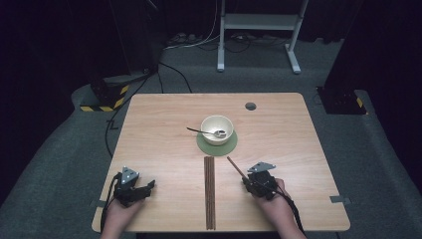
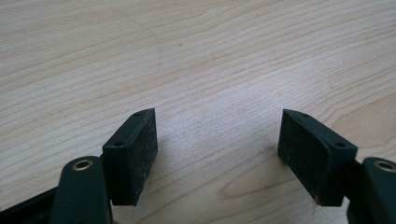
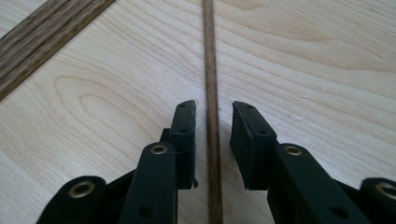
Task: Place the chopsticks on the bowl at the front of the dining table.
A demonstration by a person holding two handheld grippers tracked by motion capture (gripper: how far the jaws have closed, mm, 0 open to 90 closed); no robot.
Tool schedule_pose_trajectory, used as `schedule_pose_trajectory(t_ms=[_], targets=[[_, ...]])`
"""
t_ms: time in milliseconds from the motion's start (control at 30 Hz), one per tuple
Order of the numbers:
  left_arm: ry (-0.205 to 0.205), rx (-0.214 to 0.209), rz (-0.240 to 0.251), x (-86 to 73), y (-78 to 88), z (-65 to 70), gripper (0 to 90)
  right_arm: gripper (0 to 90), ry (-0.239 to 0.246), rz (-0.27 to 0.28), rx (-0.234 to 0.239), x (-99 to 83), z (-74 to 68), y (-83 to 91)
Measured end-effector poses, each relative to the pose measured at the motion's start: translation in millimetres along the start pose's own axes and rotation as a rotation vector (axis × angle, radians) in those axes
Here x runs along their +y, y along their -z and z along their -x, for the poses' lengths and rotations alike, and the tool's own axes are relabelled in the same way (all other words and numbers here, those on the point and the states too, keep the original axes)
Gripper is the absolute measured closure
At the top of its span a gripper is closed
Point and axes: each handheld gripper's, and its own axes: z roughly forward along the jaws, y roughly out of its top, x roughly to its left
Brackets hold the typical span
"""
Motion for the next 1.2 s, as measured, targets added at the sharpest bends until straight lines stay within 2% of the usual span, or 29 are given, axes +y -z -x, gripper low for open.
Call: schedule_pose_trajectory(t_ms=[200,300,333,600,833,1200], targets=[[0.002,-0.001,0.002,-0.1,-0.1,0.1,28.5,77.7,0.029,-0.035,0.004,5.4,-2.6,-0.3],[-0.015,-0.001,-0.009,0.0,0.7,-0.5,28.5,80.3,0.031,-0.049,0.011,7.4,-3.2,-0.8],[-0.013,-0.004,-0.009,-0.1,0.7,-0.3,28.5,82.7,0.045,-0.056,0.008,9.3,-2.8,-1.5],[-0.021,-0.009,-0.013,-0.1,1.0,-0.6,28.5,83.7,0.037,-0.072,0.003,11.6,-3.9,-2.0],[-0.019,-0.010,-0.013,0.0,1.0,-0.5,28.5,84.0,0.025,-0.064,0.003,13.0,-2.2,2.5],[-0.020,-0.014,-0.011,0.0,0.5,-0.3,28.6,83.9,0.032,-0.003,-0.007,25.5,-1.0,24.7]])
